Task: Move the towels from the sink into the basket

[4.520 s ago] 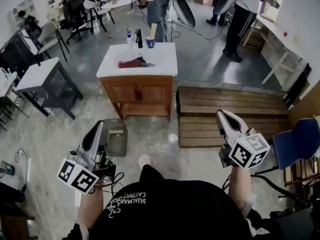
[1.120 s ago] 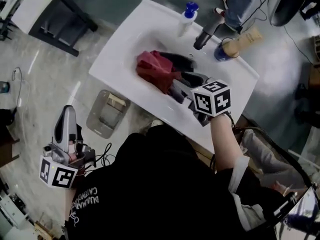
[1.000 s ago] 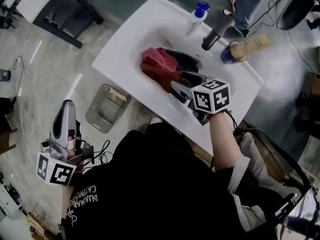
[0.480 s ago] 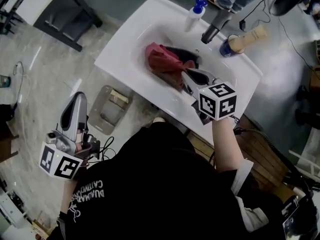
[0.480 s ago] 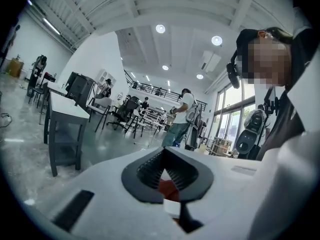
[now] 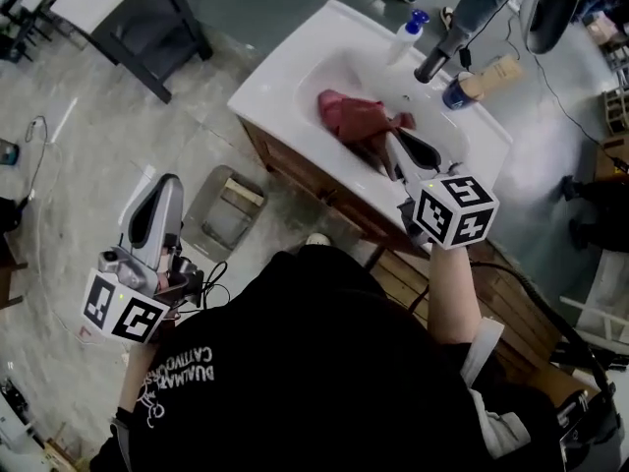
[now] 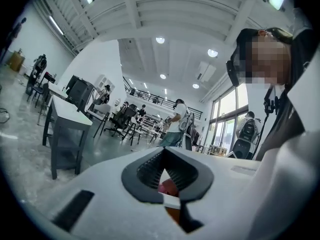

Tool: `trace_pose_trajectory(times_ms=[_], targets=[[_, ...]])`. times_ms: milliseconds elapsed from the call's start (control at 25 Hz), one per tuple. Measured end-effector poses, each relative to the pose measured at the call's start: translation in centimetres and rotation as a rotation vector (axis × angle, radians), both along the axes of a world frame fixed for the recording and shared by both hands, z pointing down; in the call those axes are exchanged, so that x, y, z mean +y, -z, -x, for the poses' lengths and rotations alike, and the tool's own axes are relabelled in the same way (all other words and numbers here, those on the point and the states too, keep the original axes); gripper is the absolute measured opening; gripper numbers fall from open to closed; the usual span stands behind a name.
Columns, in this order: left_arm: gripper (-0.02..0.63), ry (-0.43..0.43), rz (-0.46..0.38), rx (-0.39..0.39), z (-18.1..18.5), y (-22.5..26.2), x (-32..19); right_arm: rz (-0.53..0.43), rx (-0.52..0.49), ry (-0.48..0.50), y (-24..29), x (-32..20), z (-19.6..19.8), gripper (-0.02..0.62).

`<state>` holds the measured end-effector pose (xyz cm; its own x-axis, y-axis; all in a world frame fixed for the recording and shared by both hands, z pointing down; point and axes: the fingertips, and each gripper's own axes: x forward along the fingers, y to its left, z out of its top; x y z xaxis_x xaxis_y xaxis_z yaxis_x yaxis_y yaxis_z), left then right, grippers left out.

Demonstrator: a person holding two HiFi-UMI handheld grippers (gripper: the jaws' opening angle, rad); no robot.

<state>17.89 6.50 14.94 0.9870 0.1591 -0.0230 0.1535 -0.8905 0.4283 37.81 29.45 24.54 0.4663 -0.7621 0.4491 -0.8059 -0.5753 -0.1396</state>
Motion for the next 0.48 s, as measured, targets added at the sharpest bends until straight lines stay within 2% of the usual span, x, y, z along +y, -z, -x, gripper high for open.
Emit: trace_pose_trajectory(times_ms=[160,480], targets=[[0.000,0.043,0.010,0.014,4.7,0.2,-2.8,-0.011,0.052,-0.011,2.6,-2.2,2.7,0.037],[0.000,0.148,0.007,0.035,14.8,-0.6,-7.7,-0.072,0.110,0.068,5.8,-9.7,9.6,0.037]])
